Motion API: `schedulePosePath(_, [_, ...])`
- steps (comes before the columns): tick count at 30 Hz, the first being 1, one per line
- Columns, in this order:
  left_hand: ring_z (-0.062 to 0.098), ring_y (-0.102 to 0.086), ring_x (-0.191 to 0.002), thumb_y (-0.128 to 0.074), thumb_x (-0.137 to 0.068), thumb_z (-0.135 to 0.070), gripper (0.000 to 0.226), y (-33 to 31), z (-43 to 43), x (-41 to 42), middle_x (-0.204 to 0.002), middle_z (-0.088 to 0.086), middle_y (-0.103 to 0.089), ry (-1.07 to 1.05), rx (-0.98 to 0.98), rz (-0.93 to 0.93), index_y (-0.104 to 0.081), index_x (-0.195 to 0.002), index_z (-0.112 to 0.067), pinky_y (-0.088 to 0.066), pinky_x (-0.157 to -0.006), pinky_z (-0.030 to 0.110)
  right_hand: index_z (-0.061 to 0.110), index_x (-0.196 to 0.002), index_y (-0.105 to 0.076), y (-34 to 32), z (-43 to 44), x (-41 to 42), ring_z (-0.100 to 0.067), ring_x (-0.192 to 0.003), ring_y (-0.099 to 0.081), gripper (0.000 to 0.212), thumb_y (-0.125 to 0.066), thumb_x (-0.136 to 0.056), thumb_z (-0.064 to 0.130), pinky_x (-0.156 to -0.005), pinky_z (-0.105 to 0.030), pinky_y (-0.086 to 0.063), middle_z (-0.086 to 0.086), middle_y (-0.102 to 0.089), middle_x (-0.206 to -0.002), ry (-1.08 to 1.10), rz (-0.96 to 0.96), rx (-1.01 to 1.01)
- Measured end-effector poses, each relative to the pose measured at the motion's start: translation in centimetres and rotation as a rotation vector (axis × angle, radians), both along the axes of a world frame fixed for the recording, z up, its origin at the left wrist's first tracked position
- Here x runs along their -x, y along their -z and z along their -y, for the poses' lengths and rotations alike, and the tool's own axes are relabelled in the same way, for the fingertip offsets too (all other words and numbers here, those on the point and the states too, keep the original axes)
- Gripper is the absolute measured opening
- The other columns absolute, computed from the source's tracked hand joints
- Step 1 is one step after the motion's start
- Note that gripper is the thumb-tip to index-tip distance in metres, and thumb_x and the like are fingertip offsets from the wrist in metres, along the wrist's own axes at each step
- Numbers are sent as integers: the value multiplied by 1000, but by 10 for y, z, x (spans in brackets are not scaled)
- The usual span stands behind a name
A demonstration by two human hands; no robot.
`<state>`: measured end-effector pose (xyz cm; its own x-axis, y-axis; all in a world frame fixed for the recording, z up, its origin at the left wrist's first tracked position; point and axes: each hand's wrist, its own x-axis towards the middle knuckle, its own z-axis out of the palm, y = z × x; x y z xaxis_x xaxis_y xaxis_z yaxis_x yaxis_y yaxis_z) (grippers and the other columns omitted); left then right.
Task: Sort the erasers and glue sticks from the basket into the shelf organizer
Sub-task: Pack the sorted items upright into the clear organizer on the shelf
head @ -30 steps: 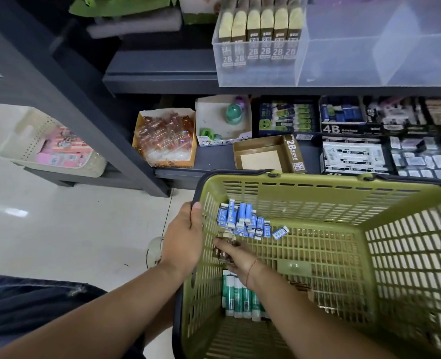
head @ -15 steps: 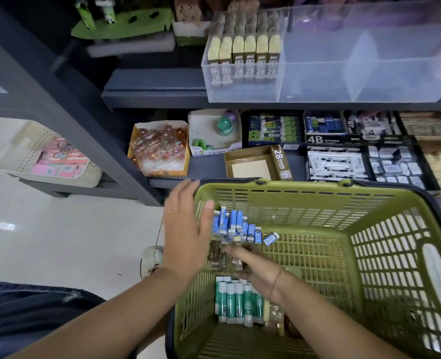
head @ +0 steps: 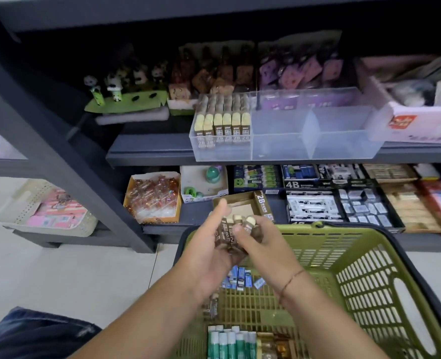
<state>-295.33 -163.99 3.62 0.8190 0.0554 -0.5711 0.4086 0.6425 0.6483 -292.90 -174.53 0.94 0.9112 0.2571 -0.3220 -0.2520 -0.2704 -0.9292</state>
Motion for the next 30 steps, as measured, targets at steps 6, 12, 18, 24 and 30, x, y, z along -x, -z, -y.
schedulePosePath(6, [25, -72, -85, -55, -96, -21, 27, -4, 7, -4, -103, 18, -72, 4, -13, -33, -62, -117, -6, -53, -89, 43, 31, -91, -54, -17, 10, -9, -7, -62, -48, 26, -70, -84, 12, -66, -26, -49, -4, -51, -78, -29, 177, 71])
schedulePosePath(12, [22, -70, -76, -59, -93, -27, 26, -23, 9, -6, -93, 14, -74, 0, -5, -50, -65, -108, -6, -55, -77, 38, 29, -86, -64, -34, 6, -22, -3, -55, -42, 28, -71, -78, 3, -60, -22, -46, 1, -49, -77, -85, 278, 88])
schedulePosePath(18, [28, -67, -102, -52, -92, -46, 49, -64, -7, -23, -103, 19, -72, -81, 107, 30, -68, -97, 0, -49, -96, 45, 30, -110, -64, -82, -5, -53, -1, -61, -44, 34, -71, -83, 12, -63, -10, -43, 5, -50, -83, -310, 404, 145])
schedulePosePath(24, [23, -68, -88, -42, -90, -61, 63, -86, -24, -42, -95, 14, -73, -111, 155, 37, -68, -98, -3, -52, -89, 45, 36, -113, -61, -130, -13, -69, -1, -74, -49, 37, -74, -81, 22, -74, -8, -42, 7, -48, -96, -525, 580, 276])
schedulePosePath(30, [27, -68, -74, -31, -93, -64, 76, -101, -31, -44, -88, 17, -70, -59, 234, 80, -68, -92, 1, -52, -82, 39, 33, -118, -55, -148, -19, -74, -3, -79, -47, 56, -82, -70, 30, -76, -11, -42, 10, -40, -96, -664, 632, 371])
